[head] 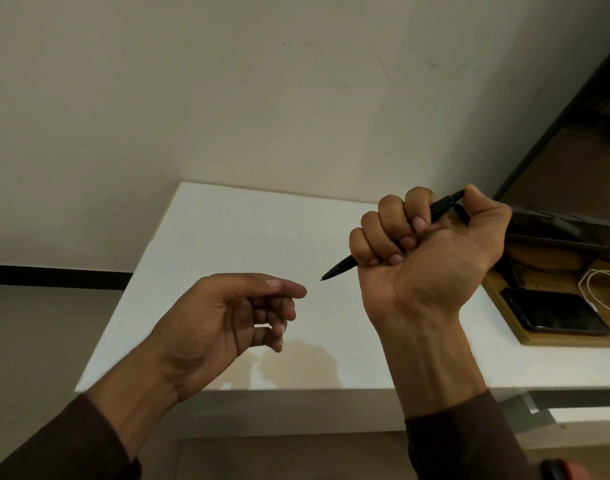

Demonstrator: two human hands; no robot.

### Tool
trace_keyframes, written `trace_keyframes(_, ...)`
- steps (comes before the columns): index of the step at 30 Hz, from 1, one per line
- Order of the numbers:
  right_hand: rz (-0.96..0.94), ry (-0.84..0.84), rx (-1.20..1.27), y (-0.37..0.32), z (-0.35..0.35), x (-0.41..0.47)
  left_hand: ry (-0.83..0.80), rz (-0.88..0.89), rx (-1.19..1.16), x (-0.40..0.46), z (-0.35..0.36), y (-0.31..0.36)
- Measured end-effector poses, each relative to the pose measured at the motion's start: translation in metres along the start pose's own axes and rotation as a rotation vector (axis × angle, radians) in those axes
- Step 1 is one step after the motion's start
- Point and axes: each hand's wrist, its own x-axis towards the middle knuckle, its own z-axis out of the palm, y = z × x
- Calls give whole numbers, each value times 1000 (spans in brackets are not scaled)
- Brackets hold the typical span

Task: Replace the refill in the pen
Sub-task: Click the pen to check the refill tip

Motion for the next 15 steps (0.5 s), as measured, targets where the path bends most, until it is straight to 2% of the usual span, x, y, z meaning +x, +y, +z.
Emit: trace_keyframes(15,1,2,-12,0,0,-1,7,-43,33,-3,6,3)
